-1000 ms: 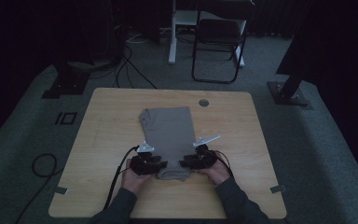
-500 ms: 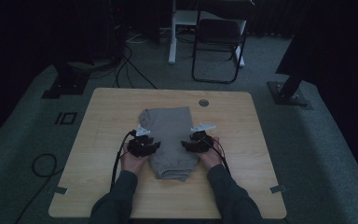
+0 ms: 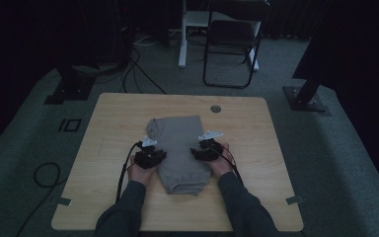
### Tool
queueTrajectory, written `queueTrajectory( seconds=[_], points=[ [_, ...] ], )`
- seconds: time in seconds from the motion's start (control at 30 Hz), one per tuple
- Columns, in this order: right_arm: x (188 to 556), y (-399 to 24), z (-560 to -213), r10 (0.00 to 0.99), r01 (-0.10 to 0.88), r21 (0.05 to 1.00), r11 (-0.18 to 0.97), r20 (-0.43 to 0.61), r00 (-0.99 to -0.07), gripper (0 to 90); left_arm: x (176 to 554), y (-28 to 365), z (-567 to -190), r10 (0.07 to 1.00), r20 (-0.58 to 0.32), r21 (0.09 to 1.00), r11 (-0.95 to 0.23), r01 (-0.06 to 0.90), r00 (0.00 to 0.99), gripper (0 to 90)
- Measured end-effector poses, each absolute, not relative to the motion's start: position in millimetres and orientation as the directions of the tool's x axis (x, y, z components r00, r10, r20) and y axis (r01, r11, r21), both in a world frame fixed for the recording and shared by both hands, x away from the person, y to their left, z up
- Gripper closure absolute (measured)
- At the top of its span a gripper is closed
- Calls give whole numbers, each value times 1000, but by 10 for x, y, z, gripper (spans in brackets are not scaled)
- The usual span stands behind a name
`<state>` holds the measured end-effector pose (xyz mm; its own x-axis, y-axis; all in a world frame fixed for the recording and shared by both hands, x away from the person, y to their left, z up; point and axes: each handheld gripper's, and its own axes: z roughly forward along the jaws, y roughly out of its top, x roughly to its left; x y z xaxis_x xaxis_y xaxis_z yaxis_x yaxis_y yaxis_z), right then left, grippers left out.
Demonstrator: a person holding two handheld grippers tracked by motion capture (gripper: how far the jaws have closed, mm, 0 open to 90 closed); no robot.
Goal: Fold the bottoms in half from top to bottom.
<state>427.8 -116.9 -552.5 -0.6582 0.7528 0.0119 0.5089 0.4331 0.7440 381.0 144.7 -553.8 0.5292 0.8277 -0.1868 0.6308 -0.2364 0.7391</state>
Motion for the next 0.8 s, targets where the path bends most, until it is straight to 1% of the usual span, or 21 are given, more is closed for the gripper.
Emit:
queueTrajectory(
  seconds=[0.13, 0.2, 0.27, 0.3, 0.37, 0.43, 0.47, 0.5, 0.53, 0.57, 0.63, 0.73, 0.8],
  points=[
    [4071, -1227, -5534, 740, 493, 748, 443, 5, -673, 485, 3591, 1406, -5528, 805, -160, 736, -289, 612, 572, 765],
    [3957, -1250, -5526, 734, 495, 743, 451, 7, -679, 502, 3484, 1391, -5512, 786, -177, 724, -303, 619, 592, 754],
    [3850, -1267, -5492, 715, 501, 721, 479, 11, -699, 541, 3401, 1363, -5485, 758, -167, 715, -348, 607, 630, 712],
    [3828, -1272, -5479, 706, 497, 716, 490, 9, -708, 556, 3381, 1344, -5461, 748, -140, 715, -377, 589, 649, 683],
    [3815, -1273, -5453, 702, 476, 725, 497, -14, -712, 546, 3392, 1321, -5404, 750, -86, 737, -395, 548, 656, 631],
    [3887, -1262, -5429, 721, 473, 742, 475, -20, -693, 499, 3490, 1324, -5346, 774, -72, 751, -373, 545, 630, 623],
    [3945, -1248, -5415, 733, 479, 744, 465, -21, -680, 494, 3557, 1328, -5328, 789, -70, 755, -358, 550, 611, 628],
    [4009, -1232, -5401, 743, 477, 748, 461, -31, -669, 494, 3650, 1336, -5318, 808, -64, 757, -343, 557, 585, 636],
    [4099, -1208, -5392, 750, 480, 748, 458, -35, -660, 490, 3650, 1336, -5318, 808, -64, 757, -343, 557, 585, 646],
    [4158, -1196, -5394, 752, 480, 746, 461, -41, -657, 490, 3785, 1357, -5329, 832, -66, 752, -321, 575, 551, 657],
    [4320, -1175, -5412, 767, 491, 745, 452, -43, -641, 491, 3908, 1378, -5364, 854, -81, 741, -293, 604, 514, 682],
    [4457, -1168, -5450, 786, 518, 742, 424, -17, -619, 501, 4011, 1381, -5453, 864, -88, 712, -294, 638, 496, 717],
    [4473, -1156, -5488, 784, 527, 729, 436, -20, -620, 511, 3999, 1381, -5487, 863, -94, 721, -285, 632, 497, 734]
  ],
)
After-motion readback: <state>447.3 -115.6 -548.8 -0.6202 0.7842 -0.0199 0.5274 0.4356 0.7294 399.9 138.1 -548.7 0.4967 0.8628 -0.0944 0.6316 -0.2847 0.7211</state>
